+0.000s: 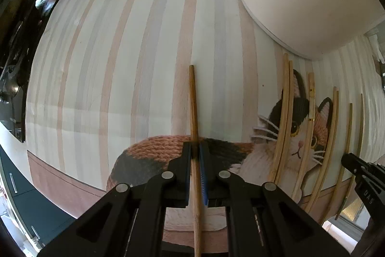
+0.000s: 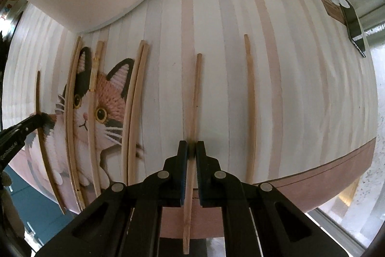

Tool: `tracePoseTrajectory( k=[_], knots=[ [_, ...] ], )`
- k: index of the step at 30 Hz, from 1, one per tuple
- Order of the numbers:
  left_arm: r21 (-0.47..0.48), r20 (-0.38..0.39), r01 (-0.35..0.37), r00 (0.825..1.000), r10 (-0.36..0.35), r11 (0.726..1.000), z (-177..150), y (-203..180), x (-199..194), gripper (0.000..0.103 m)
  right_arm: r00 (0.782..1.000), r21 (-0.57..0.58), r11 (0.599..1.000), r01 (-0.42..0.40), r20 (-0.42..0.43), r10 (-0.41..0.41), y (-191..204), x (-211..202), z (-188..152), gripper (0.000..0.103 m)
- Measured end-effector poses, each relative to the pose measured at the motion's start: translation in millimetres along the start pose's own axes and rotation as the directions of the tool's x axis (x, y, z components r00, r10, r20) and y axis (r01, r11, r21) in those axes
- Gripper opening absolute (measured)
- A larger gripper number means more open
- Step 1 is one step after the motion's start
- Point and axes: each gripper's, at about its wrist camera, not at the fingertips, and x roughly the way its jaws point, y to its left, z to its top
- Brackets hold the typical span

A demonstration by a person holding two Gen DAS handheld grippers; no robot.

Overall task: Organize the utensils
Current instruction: 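Lower the left tool and grasp another chopstick while the right tool grasps one too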

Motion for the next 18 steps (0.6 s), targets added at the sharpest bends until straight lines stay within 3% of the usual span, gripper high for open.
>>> tracePoseTrajectory(
  k=[3,12,18],
  knots=[
    [-0.001,0.002,0.001,1.000,-0.001,1.000,6,0,-2,0.005,1.000,-0.011,1.000,0.017,-0.005,-0.017,22,4,21,0.008],
    [0.007,0.020,-0.021,1.000,0.021,1.000,8,3,-4,0.004,1.000,-0.024,1.000,0.017,-0.016,-0.017,37,9,30,0.008],
    [0.022,0.163,-0.078,0.984,0.074,0.997,0,-3,-45,0.004,1.000,0.032,0.999,-0.013,0.028,0.012,22,-4,23,0.007]
  ],
)
